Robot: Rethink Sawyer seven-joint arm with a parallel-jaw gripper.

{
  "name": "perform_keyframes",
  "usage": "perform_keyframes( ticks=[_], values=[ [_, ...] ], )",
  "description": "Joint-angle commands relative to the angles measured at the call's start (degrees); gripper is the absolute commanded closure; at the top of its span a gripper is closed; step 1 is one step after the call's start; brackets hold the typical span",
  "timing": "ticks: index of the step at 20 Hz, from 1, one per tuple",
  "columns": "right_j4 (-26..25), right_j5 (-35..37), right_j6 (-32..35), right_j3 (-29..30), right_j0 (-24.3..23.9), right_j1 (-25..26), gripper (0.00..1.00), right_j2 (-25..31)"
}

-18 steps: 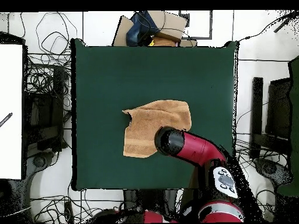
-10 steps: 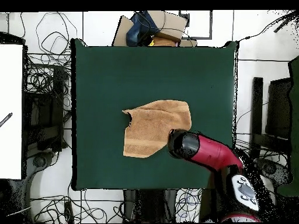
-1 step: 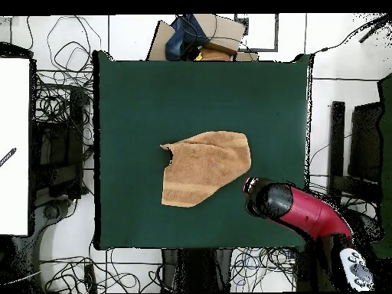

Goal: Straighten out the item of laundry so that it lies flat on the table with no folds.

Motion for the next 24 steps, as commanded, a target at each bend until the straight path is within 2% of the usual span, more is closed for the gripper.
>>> perform_keyframes(
  ticks=[1,11,16,24],
  values=[
    [-4.44,-0.42,-1.51,5.97,0.07,-0.29,1.0,7.59],
    [-4.41,0.25,0.5,8.65,0.19,-1.47,1.0,7.84],
    [-4.72,-2.67,1.58,8.52,0.26,0.05,1.0,7.86],
    [-4.6,-2.43,2.18,5.8,1.09,1.88,1.0,7.62]
  ],
)
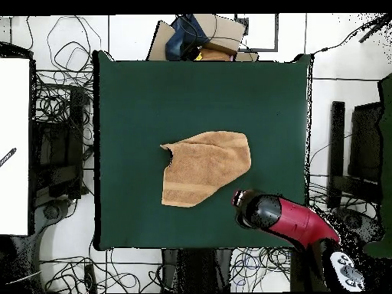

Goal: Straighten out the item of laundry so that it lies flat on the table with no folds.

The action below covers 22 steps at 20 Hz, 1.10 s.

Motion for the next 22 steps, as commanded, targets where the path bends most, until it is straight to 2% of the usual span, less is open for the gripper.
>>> perform_keyframes(
  ticks=[1,4,15,22],
  values=[
    [-2.49,-2.28,2.29,0.61,1.61,1.55,1.0,6.3],
    [-1.73,-0.89,2.39,-1.43,2.28,1.94,1.0,6.51],
    [-0.39,1.85,2.83,-2.85,3.88,0.2,1.0,6.65],
    [0.93,3.48,3.56,-4.75,4.17,1.01,1.0,6.85]
  ],
)
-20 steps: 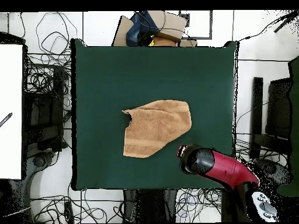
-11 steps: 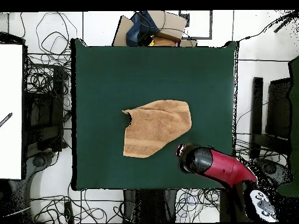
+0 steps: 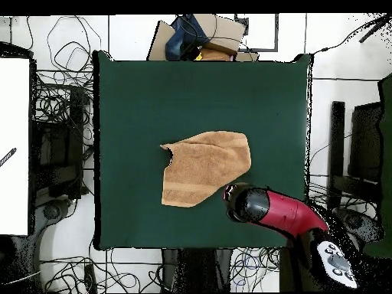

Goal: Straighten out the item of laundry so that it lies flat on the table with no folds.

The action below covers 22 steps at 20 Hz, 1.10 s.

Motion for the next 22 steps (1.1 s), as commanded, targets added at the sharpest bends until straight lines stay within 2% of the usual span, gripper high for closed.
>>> perform_keyframes(
  ticks=[1,7,13,22],
  values=[
    [1.21,3.88,3.84,-4.13,1.79,0.91,1.0,5.41],
    [1.63,5.43,4.69,-5.5,3.52,0.74,1.0,4.56],
    [2.23,4.71,5.74,-8.69,4.77,3.54,1.0,4.73],
    [3.72,5.64,5.69,-10.49,5.12,4.42,1.0,4.86]
  ],
)
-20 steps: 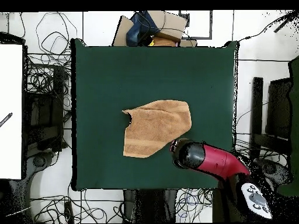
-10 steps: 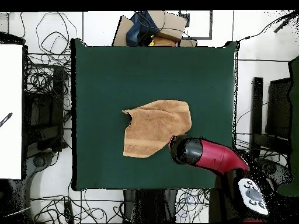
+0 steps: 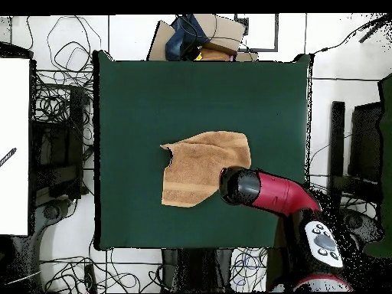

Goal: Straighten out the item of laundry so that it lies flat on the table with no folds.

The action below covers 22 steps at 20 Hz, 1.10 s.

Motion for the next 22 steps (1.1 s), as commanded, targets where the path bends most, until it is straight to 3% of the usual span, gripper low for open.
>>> perform_keyframes(
  ticks=[1,22],
  values=[
    [2.72,4.57,5.44,-4.32,0.76,2.72,1.0,5.01],
    [4.06,3.01,7.87,-3.46,3.93,3.77,1.0,4.0]
  ],
)
